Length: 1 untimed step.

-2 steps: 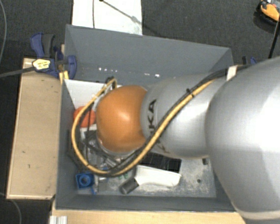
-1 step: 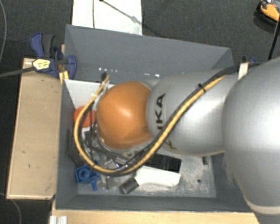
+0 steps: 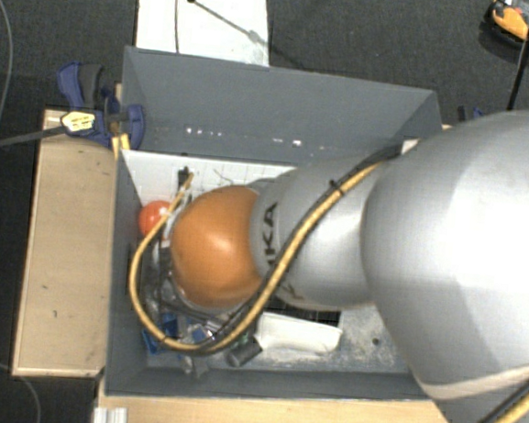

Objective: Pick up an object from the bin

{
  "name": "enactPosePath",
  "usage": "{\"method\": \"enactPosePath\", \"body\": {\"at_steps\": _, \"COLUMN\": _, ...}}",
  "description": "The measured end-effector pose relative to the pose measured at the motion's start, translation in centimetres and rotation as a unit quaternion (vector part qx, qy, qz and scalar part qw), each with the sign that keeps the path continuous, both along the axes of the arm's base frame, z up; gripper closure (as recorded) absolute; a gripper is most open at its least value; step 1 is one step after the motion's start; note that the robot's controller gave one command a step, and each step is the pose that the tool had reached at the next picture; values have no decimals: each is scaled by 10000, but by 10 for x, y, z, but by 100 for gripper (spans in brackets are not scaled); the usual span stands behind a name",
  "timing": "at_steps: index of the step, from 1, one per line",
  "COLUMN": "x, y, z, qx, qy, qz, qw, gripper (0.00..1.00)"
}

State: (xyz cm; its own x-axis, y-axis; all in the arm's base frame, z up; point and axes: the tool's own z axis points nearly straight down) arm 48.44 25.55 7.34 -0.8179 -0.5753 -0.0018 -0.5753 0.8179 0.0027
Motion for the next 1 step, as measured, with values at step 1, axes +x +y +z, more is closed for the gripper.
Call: {"method": "enactPosePath", "body": {"at_steps": 1, "x": 1, "y": -3, "z": -4, "qx": 11, "qy": -51, "qz": -1031, "qw": 9947, "gripper": 100}}
